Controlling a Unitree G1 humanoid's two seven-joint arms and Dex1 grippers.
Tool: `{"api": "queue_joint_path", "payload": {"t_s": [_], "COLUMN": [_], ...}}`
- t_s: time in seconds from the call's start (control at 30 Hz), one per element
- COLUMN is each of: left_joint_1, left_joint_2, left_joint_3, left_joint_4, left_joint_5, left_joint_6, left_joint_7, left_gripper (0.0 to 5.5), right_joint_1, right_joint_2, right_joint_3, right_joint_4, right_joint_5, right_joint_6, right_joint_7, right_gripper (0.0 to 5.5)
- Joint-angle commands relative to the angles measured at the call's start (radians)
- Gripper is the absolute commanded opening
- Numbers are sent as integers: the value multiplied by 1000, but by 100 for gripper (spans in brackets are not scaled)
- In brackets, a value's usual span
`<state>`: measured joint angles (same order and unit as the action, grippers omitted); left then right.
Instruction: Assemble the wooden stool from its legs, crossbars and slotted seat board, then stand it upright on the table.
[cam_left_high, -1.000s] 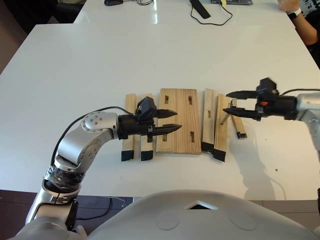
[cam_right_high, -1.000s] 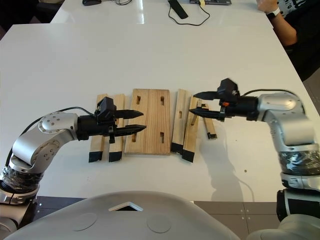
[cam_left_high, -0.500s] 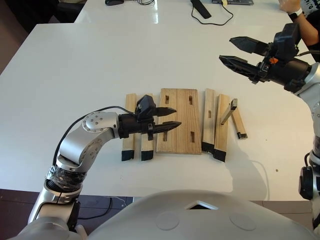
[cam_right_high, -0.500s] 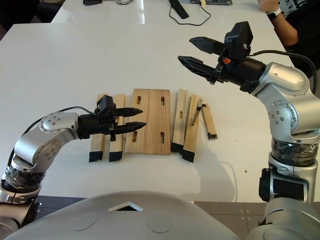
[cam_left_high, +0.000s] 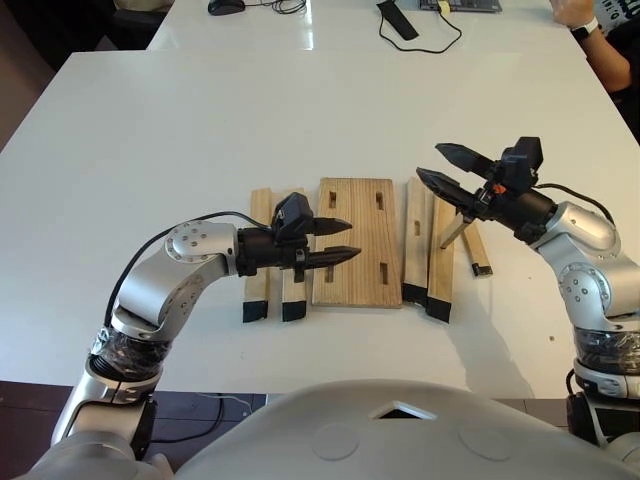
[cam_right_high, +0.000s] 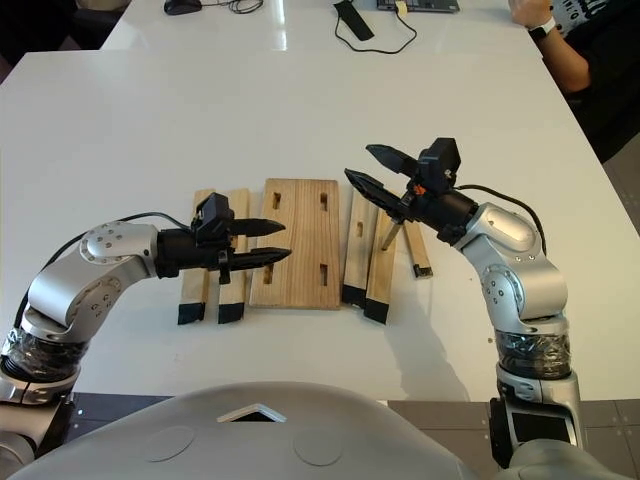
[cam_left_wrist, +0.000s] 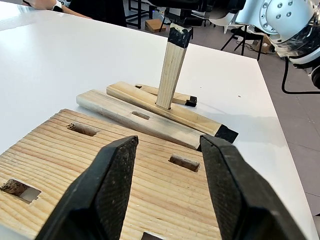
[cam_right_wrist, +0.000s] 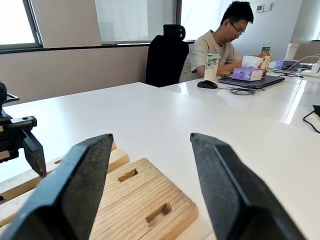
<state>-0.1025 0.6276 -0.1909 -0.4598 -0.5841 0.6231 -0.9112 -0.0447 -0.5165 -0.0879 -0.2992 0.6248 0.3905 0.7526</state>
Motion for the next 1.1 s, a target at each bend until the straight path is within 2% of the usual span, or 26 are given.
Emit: {"api": "queue_joint_path", "payload": {"t_s": [0.03, 0.13, 0.2, 0.37, 0.47, 0.6, 0.77, 0.9, 1.1], "left_joint_1": [-11, 9, 24, 43, 45, 42, 70, 74, 92], "left_joint_2": [12, 0, -3, 0, 0, -7, -19, -19, -22], "left_joint_3": [10, 12, 12, 13, 9, 6, -7, -7, -12], "left_joint_4": [12, -1, -8, -7, -5, 7, 3, -1, -12], "left_joint_5": [6, 8, 10, 20, 28, 38, 52, 56, 70], "left_joint_6": [11, 11, 8, 1, -2, -8, -16, -15, -18], "left_joint_7": [-1, 22, 33, 45, 47, 47, 59, 60, 69], "left_gripper": [230, 230, 230, 230, 230, 230, 230, 230, 230], "right_joint_1": [-27, -79, -46, 228, 383, 413, 403, 327, 264], "right_joint_2": [-3, -25, -46, -145, -244, -256, -298, -332, -376], "right_joint_3": [-57, -92, -87, -30, 31, 48, 78, 51, 6], "right_joint_4": [-80, -212, -299, -440, -348, -134, 1, 91, 78], "right_joint_5": [108, 217, 270, 348, 182, 9, -161, -244, -285], "right_joint_6": [131, 202, 246, 318, 237, 98, -50, -114, -131], "right_joint_7": [-80, -127, -131, 6, 149, 196, 260, 261, 265], "right_gripper": [285, 285, 285, 285, 285, 285, 285, 285, 285]}}
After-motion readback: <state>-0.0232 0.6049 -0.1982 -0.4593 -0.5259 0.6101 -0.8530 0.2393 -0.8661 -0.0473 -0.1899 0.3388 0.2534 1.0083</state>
